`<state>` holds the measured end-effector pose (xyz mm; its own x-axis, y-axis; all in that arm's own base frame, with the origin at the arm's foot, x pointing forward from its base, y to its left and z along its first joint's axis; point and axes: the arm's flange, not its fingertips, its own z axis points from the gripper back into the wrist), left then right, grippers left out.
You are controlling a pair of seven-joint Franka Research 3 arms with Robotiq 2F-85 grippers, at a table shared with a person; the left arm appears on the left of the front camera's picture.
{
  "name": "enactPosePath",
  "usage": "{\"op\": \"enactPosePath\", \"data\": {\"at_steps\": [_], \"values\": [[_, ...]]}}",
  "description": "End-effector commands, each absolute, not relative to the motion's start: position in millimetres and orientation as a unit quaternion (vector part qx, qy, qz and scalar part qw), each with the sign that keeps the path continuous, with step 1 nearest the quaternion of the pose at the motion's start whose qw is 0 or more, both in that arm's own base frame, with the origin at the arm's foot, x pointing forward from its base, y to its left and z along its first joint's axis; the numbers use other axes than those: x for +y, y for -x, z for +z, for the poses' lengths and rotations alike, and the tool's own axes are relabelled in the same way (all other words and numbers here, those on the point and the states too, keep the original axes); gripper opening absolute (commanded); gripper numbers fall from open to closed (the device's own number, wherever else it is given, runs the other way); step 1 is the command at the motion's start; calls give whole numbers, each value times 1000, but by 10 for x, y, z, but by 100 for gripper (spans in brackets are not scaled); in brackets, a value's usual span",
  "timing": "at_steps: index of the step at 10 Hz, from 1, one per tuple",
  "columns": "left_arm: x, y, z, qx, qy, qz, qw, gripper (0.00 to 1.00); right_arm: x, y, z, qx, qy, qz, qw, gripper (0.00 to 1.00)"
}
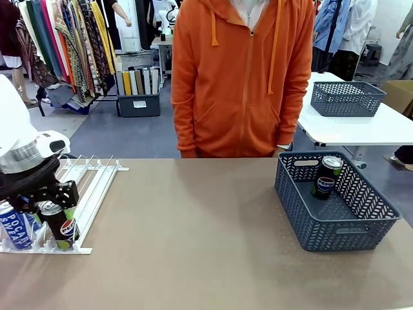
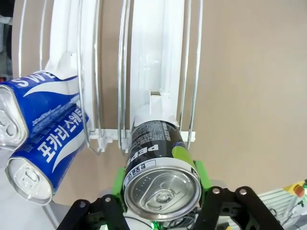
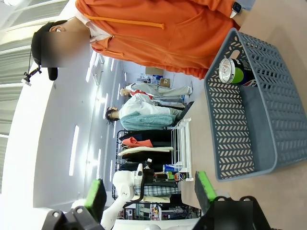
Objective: Retrieve and store the cans from the dispenser.
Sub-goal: Pick up the last remaining can from one row of the Automatic Can Dispenser and place it in the middle of the table.
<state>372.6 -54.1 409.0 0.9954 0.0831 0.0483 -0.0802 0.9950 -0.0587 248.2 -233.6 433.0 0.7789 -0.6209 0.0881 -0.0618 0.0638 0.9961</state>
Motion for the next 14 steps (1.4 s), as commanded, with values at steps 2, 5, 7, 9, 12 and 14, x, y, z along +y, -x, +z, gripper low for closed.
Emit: {"op": "enactPosePath", "data": {"at_steps": [2,5,7,9,12,14], "values": [[-550,-3739,4060,-34,12,53,998,0,-2350,-2496,4375,-268,-658,-204,674,100],[-548,-3720,4113,-42,9,54,998,0,-2350,-2496,4375,-268,-658,-204,674,100],[-544,-3672,4333,-55,-1,64,996,0,-2350,-2496,4375,-268,-658,-204,674,100],[-537,-3520,4933,-75,-32,97,992,0,-2350,-2496,4375,-268,-658,-204,674,100],[-544,-3191,5799,-101,-11,117,988,0,-2350,-2496,4375,-268,-658,-204,674,100],[-596,-3022,6070,-119,3,130,984,0,-2350,-2496,4375,-268,-658,-204,674,100]]}}
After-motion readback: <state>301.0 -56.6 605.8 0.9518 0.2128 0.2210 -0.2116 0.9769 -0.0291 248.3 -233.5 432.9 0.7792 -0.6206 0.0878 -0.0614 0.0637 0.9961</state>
